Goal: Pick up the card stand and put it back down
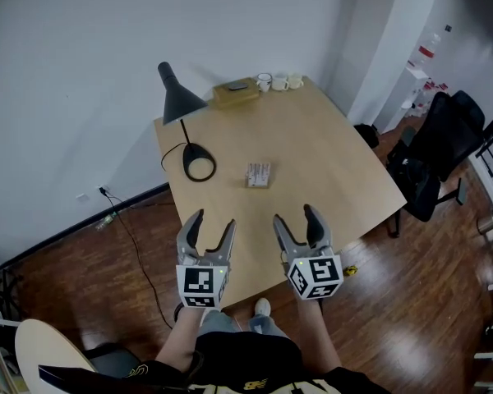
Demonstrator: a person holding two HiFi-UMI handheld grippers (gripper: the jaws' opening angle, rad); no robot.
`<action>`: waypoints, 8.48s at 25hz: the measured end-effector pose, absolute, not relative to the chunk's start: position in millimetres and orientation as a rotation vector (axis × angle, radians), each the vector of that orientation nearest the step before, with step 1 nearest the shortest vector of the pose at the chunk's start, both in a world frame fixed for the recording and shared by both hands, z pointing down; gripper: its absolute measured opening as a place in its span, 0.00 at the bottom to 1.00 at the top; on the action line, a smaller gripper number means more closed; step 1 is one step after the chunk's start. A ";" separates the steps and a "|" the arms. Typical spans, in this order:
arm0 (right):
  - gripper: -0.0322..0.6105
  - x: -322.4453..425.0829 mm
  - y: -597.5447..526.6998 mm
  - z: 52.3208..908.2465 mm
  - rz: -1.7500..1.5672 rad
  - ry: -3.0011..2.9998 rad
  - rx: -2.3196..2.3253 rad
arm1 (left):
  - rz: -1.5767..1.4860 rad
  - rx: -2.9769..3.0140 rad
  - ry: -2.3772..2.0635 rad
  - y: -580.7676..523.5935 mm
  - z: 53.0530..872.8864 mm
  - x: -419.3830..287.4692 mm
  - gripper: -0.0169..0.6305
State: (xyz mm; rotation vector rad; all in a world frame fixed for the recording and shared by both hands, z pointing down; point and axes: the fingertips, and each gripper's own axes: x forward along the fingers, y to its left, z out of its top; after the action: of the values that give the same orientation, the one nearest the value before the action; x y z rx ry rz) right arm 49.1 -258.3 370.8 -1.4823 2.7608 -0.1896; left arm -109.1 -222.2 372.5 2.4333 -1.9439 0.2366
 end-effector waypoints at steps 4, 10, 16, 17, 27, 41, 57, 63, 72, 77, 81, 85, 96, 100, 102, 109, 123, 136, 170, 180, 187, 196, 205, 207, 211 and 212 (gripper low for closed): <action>0.54 30.0 -261.0 393.4 -0.221 2.797 -1.494 | 0.256 2.465 -1.893 -231.5 387.8 -115.0 0.46; 0.54 13.8 -265.8 445.8 -0.337 2.837 -1.542 | 0.244 2.446 -1.742 -249.9 433.3 -115.0 0.46; 0.53 11.2 -263.5 493.8 -0.472 2.847 -1.611 | 0.303 2.474 -1.655 -264.7 467.6 -112.1 0.46; 0.53 11.5 -264.0 501.1 -0.494 2.843 -1.622 | 0.317 2.484 -1.635 -266.7 474.7 -111.6 0.46; 0.53 15.5 -265.5 562.5 -0.643 2.822 -1.671 | 0.467 2.531 -1.456 -284.8 547.8 -135.4 0.51; 0.53 38.5 -310.8 603.3 -0.722 2.733 -1.751 | 0.743 2.582 -1.303 -359.0 587.3 -242.3 0.74; 0.53 41.8 -365.2 616.6 -0.765 2.749 -1.748 | 0.795 2.724 -0.813 -497.8 667.9 -115.2 0.86; 0.53 56.1 -355.5 624.1 -0.807 2.728 -1.800 | 0.812 2.674 -0.774 -511.2 709.6 -76.7 0.73; 0.52 78.5 -355.7 612.7 -0.785 2.699 -1.819 | 0.873 2.647 -0.757 -510.4 719.7 -52.3 0.28; 0.52 70.8 -355.1 579.0 -0.723 2.717 -1.774 | 0.847 2.688 -0.650 -481.3 695.9 -32.0 0.27; 0.51 64.7 -350.0 542.8 -0.649 2.719 -1.742 | 0.788 2.743 -0.646 -461.8 645.0 -21.3 0.28; 0.51 55.4 -341.6 494.0 -0.541 2.709 -1.712 | 0.728 2.796 -0.742 -445.2 570.0 -29.9 0.28; 0.51 37.1 -313.7 359.4 -0.182 2.635 -1.692 | 0.321 2.778 -1.409 -363.7 347.9 -103.3 0.28; 0.50 29.3 -304.0 331.6 -0.098 2.584 -1.737 | 0.160 2.725 -1.590 -322.0 314.0 -132.5 0.28; 0.50 29.9 -297.7 324.4 -0.078 2.548 -1.782 | 0.132 2.697 -1.707 -303.6 306.2 -146.2 0.28; 0.50 10.6 -285.0 315.2 -0.067 2.525 -1.777 | 0.041 2.574 -1.965 -260.3 303.0 -189.9 0.28; 0.49 -12.3 -278.9 315.9 -0.062 2.562 -1.718 | 0.078 2.572 -1.970 -241.3 307.4 -204.4 0.28; 0.48 89.5 -259.4 344.6 -0.135 2.360 -2.034 | 0.202 2.755 -1.579 -279.3 347.8 -115.4 0.28; 0.48 280.8 -161.9 623.4 -0.858 2.005 -2.447 | 0.392 3.013 -0.438 -383.2 647.0 203.9 0.26; 0.48 264.7 -177.8 631.5 -0.843 2.133 -2.391 | 0.892 3.031 -0.520 -368.9 710.0 168.6 0.26; 0.48 259.3 -189.4 597.1 -0.788 2.236 -2.306 | 0.782 2.844 -0.805 -366.1 678.3 126.4 0.47; 0.48 180.6 -244.1 520.4 -0.605 2.604 -1.792 | 0.401 2.721 -1.347 -273.2 503.3 18.0 0.53; 0.48 82.5 -144.9 425.1 -0.233 2.783 -1.464 | 0.113 2.666 -1.593 -100.9 426.2 -66.4 0.49; 0.48 67.3 -102.5 434.0 -0.303 2.797 -1.473 | 0.151 2.666 -1.644 -66.2 421.2 -73.9 0.43; 0.48 37.9 -24.8 442.2 -0.315 2.845 -1.569 | 0.123 2.693 -1.711 4.8 392.3 -89.6 0.43; 0.48 30.2 -11.0 438.3 -0.220 2.892 -1.619 | 0.085 2.686 -1.738 16.4 383.7 -97.1 0.43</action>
State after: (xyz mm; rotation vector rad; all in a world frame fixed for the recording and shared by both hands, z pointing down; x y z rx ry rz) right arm 30.2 -11.0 438.3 -1.6185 2.8924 -0.2201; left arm -97.1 16.4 383.7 2.6861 -1.7376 0.0850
